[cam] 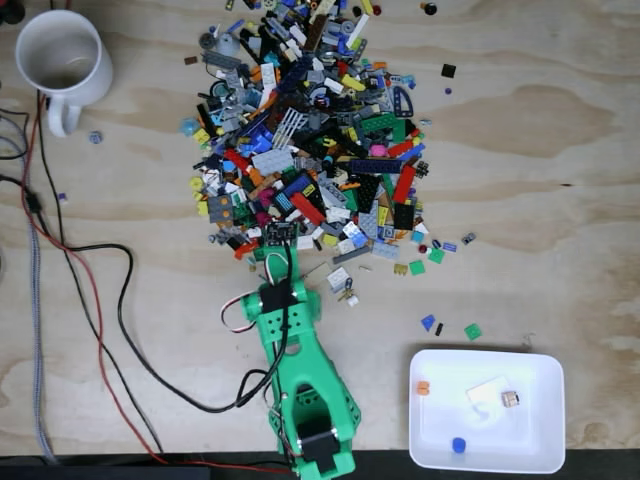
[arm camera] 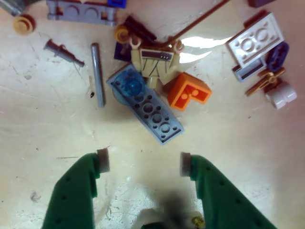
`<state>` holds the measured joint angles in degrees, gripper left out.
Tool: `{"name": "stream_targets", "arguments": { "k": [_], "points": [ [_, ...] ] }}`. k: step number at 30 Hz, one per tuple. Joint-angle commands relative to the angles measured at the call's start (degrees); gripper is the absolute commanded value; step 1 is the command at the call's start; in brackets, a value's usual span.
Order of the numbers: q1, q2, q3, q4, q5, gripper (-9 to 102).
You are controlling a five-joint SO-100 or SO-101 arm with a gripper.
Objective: Find the closest Lego and put it in the bin.
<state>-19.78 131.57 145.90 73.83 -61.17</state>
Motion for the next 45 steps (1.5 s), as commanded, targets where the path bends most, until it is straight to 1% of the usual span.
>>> {"name": "stream_targets", "arguments": {
  "k": [1,4,10,19,23,26,30,35,37,42,45],
  "points": [
    [-5.2,0.6,0.9,-2.1,2.0,22],
    [-6.3,-1.4,1.8,-4.8,2.5,22],
    [-0.7,-7.5,2.3,-10.5,-0.8,21],
    [8.3,-14.1,1.2,-16.1,-5.5,21],
    [10.7,-16.2,1.1,-18.5,-6.6,21],
    [10.9,-16.4,-1.4,-16.5,-6.1,22],
    [10.2,-13.6,-6.6,-8.8,-4.8,22],
    [9.8,-11.0,-8.7,-4.9,-4.0,22],
    [10.4,-10.9,-8.3,-5.3,-4.6,22],
    [12.7,-13.6,-4.6,-11.2,-7.2,22],
    [12.8,-14.8,-3.4,-13.1,-7.9,22]
  ]
}}
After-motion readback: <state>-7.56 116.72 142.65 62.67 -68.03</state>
